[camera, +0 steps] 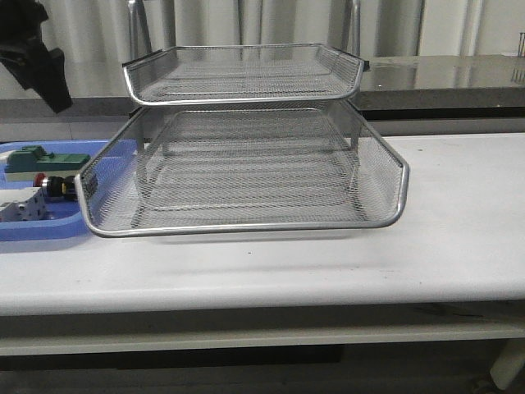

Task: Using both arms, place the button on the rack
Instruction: 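Lower the left gripper onto the red push-button in the blue tray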

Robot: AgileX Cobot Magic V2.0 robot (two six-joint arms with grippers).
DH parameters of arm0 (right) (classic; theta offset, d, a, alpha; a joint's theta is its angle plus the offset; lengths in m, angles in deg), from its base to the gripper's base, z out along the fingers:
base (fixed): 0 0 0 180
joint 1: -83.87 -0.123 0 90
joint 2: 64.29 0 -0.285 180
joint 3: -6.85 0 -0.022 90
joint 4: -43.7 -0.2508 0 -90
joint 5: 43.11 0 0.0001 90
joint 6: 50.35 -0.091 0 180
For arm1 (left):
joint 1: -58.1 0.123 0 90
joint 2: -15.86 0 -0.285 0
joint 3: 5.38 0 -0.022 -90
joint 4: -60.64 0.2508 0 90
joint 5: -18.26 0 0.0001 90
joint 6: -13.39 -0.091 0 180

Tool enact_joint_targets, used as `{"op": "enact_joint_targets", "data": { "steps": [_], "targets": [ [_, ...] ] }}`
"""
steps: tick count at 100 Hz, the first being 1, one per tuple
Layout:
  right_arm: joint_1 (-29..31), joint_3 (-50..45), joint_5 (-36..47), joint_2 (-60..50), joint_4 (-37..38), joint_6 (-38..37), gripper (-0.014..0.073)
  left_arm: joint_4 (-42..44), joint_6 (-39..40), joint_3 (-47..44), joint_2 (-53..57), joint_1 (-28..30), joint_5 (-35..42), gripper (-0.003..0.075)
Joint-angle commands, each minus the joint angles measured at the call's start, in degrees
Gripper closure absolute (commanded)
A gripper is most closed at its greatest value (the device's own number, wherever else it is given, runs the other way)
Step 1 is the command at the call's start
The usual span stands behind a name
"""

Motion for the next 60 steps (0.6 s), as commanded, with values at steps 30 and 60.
{"op": "enact_joint_targets", "data": {
  "steps": [30, 60],
  "targets": [
    [0.06, 1.47, 3.20, 0.17, 0.98, 0.19, 0.0662, -1.21, -4.12, 2.26, -3.03, 0.04, 1.77, 0.0076],
    [0.06, 1.47, 3.14, 0.17, 0.98, 0.19, 0.0662, -1.63, -4.91, 3.14, -6.45, 0.04, 3.67, 0.0076]
  ]
}}
